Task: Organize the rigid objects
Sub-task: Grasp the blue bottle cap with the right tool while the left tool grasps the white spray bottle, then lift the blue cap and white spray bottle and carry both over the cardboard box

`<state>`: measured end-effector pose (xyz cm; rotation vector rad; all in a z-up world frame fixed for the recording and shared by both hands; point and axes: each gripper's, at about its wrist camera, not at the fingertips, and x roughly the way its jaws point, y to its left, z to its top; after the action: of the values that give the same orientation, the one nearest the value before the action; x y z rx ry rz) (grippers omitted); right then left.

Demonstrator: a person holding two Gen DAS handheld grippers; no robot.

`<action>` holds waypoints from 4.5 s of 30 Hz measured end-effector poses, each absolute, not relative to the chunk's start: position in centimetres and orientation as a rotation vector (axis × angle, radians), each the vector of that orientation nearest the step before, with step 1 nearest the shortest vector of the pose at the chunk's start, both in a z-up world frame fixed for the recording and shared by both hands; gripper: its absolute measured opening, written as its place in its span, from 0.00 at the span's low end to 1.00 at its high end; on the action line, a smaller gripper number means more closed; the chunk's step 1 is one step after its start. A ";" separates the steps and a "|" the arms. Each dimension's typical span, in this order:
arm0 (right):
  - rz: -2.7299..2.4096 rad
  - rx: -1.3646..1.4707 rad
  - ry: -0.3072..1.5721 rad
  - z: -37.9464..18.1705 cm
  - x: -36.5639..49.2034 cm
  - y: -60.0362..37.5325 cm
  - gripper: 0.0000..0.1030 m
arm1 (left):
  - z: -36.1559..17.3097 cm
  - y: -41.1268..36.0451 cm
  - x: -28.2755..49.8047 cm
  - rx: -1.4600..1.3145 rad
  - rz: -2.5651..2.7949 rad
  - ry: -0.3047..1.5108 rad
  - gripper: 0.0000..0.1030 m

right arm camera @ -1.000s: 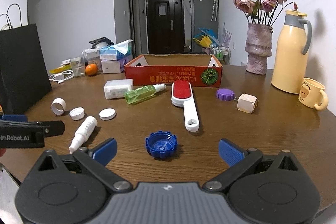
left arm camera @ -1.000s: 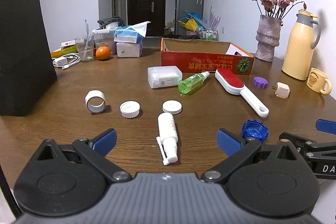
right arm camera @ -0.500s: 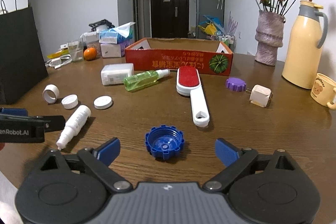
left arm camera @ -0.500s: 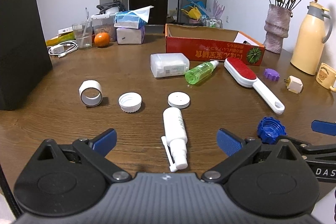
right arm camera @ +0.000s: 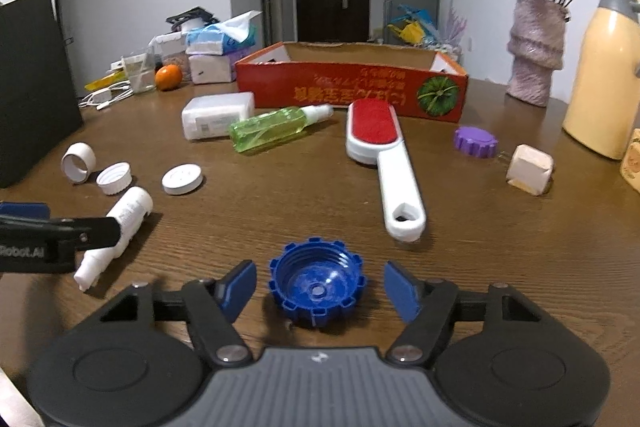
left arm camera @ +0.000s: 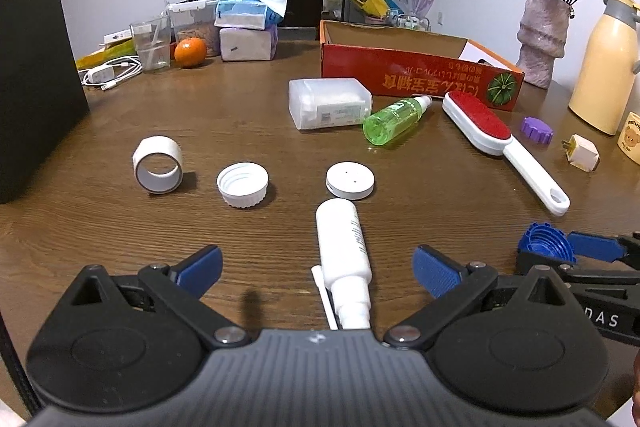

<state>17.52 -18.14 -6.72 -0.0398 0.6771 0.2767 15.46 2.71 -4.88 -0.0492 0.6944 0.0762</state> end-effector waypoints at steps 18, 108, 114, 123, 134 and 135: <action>0.309 -0.015 0.680 -7.1 17.7 -18.4 0.51 | -6.2 2.1 17.1 -0.046 0.088 0.751 0.84; 0.288 0.068 0.414 2.6 31.5 -22.5 0.51 | 5.1 -4.0 31.6 -0.087 -0.028 0.505 0.28; 0.283 0.057 0.405 3.0 33.6 -22.6 0.51 | 5.4 -4.6 33.7 -0.091 -0.023 0.495 0.28; 0.280 0.037 0.392 3.8 36.8 -22.5 0.51 | 5.8 -4.6 36.6 -0.097 -0.005 0.484 0.28; 0.288 0.026 0.377 4.0 40.4 -21.5 0.51 | 5.6 -4.8 40.2 -0.075 0.022 0.485 0.28; 0.287 0.026 0.376 4.0 40.8 -21.4 0.51 | 5.6 -4.8 40.6 -0.074 0.024 0.485 0.28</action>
<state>40.79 -21.44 3.97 0.0260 0.3763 0.2866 40.56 -4.78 5.61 -0.0742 0.4854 0.0241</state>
